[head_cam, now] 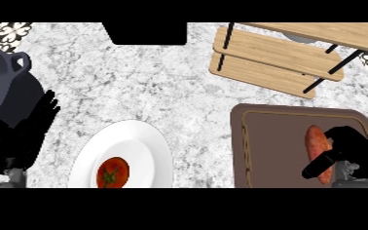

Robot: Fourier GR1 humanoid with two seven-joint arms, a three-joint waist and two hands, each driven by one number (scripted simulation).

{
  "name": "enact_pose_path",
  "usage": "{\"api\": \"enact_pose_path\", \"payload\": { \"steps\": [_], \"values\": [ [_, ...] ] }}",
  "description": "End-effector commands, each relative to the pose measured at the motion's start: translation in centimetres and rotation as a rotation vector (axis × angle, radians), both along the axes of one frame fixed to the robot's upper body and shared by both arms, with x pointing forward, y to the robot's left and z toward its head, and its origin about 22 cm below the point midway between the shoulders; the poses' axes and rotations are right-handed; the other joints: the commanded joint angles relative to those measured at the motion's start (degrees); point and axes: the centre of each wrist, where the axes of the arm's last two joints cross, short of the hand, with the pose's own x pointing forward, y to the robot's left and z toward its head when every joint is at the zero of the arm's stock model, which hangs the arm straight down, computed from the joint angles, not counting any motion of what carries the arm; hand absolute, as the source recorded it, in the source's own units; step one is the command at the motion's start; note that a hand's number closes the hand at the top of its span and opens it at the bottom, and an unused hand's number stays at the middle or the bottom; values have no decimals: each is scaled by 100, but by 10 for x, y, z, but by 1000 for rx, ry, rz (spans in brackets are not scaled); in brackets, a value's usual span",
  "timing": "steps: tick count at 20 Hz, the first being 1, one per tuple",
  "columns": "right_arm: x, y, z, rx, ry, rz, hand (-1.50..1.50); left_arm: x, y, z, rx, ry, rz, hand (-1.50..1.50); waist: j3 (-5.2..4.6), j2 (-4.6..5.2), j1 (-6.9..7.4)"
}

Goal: Pick the sweet potato from the tray and place it in the tiered shelf

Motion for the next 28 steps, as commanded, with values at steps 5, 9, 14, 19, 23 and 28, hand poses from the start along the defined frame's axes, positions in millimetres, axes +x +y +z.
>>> {"api": "enact_pose_path", "payload": {
  "steps": [5, 9, 14, 19, 23, 28],
  "values": [
    [-16, -2, -15, -108, 111, -20, 150, 2, -7, -5, -4, -1, 8, 0, 53, 32, -22],
    [-13, 0, -4, -178, 33, -14, 150, 6, -1, -3, 4, -4, 7, 0, 53, 34, -29],
    [-15, 14, 55, -239, -67, 12, 150, 8, -2, 5, -22, 12, 4, 0, 49, 21, -47],
    [-1, 104, 65, -91, -307, 548, 150, 2, -24, -2, -2, 4, -37, 0, 52, 42, 245],
    [-11, 154, 100, 10, -464, 870, 150, 3, -2, -5, 19, 12, -18, 0, 42, 37, 149],
    [-38, 167, 138, 135, -586, 838, 150, -10, -1, -6, 9, -4, 17, 0, 52, 9, -5]
  ]
}}
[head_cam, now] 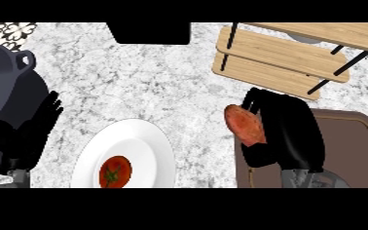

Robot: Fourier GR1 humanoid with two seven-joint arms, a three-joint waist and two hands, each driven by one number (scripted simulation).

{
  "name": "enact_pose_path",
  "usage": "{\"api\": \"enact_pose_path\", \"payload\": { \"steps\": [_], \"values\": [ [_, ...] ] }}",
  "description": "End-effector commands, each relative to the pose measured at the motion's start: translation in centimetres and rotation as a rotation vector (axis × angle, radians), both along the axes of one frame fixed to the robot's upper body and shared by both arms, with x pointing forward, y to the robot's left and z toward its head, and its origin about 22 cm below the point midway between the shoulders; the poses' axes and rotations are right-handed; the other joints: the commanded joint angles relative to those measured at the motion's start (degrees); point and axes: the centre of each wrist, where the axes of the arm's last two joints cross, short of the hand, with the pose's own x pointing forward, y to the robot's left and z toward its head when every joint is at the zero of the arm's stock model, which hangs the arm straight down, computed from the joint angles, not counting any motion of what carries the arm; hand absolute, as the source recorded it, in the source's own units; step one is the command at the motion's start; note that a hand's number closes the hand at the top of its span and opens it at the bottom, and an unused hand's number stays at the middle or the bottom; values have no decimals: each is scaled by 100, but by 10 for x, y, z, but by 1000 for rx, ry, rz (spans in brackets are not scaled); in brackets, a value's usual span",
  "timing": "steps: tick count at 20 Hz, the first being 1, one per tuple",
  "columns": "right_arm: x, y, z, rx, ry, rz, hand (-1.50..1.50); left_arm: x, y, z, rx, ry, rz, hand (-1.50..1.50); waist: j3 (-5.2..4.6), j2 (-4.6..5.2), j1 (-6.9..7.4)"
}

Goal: Pick the sweet potato from the tray and place it in the tiered shelf

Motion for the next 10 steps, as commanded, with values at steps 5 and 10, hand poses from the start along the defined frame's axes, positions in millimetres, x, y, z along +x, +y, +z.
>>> {"api": "enact_pose_path", "payload": {
  "steps": [5, 10],
  "values": [
    [-47, -9, 64, 328, -111, 36, 150, -7, 9, -2, -2, -9, 18, 0, 4, -12, -143],
    [-68, -23, 101, 382, -223, 29, 150, -2, -2, 8, 3, -5, 24, 0, 4, -8, -122]
  ]
}}
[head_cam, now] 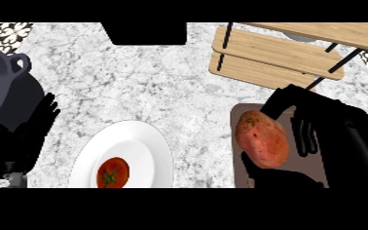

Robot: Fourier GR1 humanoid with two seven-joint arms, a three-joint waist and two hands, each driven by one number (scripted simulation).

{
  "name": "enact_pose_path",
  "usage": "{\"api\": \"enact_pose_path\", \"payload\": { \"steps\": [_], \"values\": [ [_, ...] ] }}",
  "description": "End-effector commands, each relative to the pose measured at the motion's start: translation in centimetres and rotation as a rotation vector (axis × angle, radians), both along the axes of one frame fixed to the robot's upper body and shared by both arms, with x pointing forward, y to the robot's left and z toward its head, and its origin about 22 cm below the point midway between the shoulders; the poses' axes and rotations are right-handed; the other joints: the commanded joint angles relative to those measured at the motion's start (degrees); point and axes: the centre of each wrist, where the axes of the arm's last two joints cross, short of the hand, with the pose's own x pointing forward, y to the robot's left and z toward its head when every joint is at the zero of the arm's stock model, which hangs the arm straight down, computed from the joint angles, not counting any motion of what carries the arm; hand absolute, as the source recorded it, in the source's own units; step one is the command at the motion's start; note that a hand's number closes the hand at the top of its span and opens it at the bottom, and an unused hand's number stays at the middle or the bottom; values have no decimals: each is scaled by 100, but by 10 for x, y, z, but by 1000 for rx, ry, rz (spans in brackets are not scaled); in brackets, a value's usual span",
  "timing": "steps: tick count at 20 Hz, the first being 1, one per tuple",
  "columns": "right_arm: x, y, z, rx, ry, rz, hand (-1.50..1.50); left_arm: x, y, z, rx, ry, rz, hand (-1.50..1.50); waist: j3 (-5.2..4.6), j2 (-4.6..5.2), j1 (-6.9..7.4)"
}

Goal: Pick the sweet potato from the tray and place it in the tiered shelf

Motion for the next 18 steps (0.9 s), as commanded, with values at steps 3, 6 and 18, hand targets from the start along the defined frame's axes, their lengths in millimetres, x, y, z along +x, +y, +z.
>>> {"api": "enact_pose_path", "payload": {
  "steps": [3, 6, 18],
  "values": [
    [-20, -14, 49, 23, -52, -65, 150, 4, 6, -1, -10, 12, 1, 0, -4, -1, -29],
    [-16, -5, 64, 57, -77, -72, 150, 6, -10, 3, -9, 17, -10, 0, -1, -8, -12],
    [29, -16, 132, -115, -155, -247, 150, 2, 10, -4, 13, 12, 7, 0, -8, -25, -44]
  ]
}}
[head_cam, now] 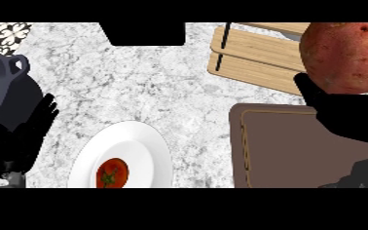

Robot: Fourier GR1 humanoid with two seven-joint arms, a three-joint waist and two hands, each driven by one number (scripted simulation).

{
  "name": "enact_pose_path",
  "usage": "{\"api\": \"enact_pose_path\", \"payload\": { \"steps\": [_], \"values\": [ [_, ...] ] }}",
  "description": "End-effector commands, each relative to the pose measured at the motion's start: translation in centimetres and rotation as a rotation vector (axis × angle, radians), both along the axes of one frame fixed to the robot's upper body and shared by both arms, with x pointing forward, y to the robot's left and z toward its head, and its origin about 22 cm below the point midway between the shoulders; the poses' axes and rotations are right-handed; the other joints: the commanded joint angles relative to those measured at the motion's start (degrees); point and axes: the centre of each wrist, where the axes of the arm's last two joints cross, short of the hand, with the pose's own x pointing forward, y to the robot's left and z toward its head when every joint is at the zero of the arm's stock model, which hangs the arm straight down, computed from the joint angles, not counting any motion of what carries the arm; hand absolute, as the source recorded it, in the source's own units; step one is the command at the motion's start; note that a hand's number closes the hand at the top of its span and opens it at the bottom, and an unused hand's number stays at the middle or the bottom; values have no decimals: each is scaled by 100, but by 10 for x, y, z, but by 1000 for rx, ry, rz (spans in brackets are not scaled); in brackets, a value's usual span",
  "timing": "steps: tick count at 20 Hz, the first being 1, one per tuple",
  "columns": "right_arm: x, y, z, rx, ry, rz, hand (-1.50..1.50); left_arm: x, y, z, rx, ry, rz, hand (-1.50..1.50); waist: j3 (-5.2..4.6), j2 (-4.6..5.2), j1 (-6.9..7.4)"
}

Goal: Pick the sweet potato from the tray and place it in the tiered shelf

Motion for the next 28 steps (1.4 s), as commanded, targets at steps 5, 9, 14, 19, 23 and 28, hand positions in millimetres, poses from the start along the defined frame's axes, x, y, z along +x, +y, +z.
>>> {"api": "enact_pose_path", "payload": {
  "steps": [5, 9, 14, 19, 23, 28],
  "values": [
    [36, 1, 43, -38, 128, -151, 150, -3, -7, 0, -8, -3, -1, 0, 2, 27, 90],
    [54, -16, 43, -85, 130, -237, 150, -1, 4, 3, -6, -13, -19, 0, 3, 47, 87],
    [78, -32, 43, -151, 143, -269, 150, -4, -5, -11, -8, -23, -13, 0, 5, 55, 84],
    [117, -41, 21, -103, 153, -274, 150, 0, 0, 0, 2, -16, -13, 0, 8, 72, 137],
    [129, -51, 9, -59, 153, -269, 150, 9, -8, 3, -8, -12, -25, 0, 9, 62, 107],
    [162, -76, -3, -55, 209, -312, 150, 12, -5, 12, -11, -22, -18, 0, 10, 68, 139]
  ]
}}
